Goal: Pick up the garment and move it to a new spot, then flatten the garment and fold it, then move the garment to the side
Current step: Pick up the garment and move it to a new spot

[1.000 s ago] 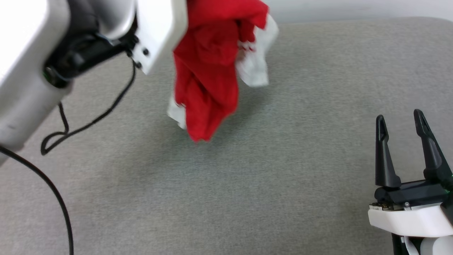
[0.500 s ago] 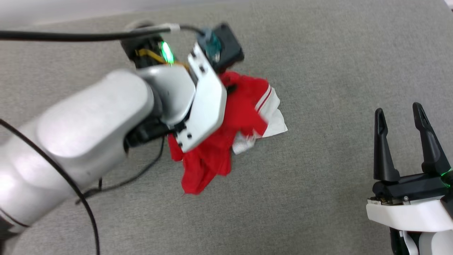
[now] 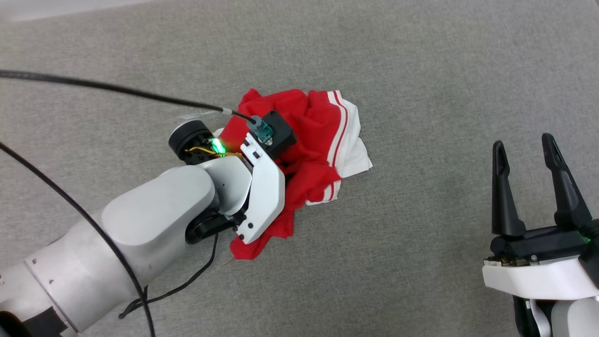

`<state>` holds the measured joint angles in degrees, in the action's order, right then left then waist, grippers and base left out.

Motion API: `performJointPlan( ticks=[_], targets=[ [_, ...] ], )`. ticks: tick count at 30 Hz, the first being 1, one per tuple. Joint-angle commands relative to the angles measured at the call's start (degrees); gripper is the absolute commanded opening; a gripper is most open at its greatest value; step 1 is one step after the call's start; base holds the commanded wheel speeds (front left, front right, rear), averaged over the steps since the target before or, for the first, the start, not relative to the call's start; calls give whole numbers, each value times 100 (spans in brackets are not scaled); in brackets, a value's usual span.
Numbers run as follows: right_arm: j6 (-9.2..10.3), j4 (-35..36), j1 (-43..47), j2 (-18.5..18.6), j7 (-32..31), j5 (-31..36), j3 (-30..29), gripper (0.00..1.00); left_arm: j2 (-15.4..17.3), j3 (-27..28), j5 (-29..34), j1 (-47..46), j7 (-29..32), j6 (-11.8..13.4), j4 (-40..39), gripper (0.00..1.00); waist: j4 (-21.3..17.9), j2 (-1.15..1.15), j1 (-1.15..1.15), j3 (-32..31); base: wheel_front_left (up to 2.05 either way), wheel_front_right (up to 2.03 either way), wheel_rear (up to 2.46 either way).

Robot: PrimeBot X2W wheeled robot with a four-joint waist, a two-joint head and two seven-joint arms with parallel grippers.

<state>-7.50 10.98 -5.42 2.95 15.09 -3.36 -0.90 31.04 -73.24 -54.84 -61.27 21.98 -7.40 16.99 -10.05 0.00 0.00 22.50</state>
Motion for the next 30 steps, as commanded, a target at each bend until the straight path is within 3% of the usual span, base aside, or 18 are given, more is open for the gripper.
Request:
performJointPlan(
  ticks=[1,5,8,16,20,21,26,30],
  targets=[
    [2,-22,56,-13,11,51,-2,100,-39,1,48,-43,-254,1,51,100,92,0,0,-135,0,0,0],
    [2,-40,158,-12,11,112,-28,100,-114,219,133,-175,-1005,5,65,100,260,0,0,-411,0,0,0],
    [2,-59,252,-13,11,149,-33,100,-176,470,297,-152,-1741,155,9,100,410,0,0,-619,0,0,0],
    [2,-131,485,-11,12,229,-156,100,-114,955,968,408,-3527,1180,-27,100,823,0,0,-1058,0,0,0],
    [2,-154,586,-11,11,256,-186,100,-20,1465,1230,981,-3713,1842,-137,100,984,0,0,-1216,0,0,0],
    [2,-154,586,-11,11,256,-186,100,-20,1465,1230,981,-3713,1842,-137,100,984,0,0,-1216,0,0,0],
    [2,-170,683,-11,11,270,-267,100,-12,2645,1903,2089,-3715,2503,-761,100,1139,0,0,-1370,0,0,0],
    [2,-185,758,-10,11,245,-318,100,-218,3566,2393,3017,-3717,2747,-1162,100,1227,0,0,-1486,0,0,0]
  ],
)
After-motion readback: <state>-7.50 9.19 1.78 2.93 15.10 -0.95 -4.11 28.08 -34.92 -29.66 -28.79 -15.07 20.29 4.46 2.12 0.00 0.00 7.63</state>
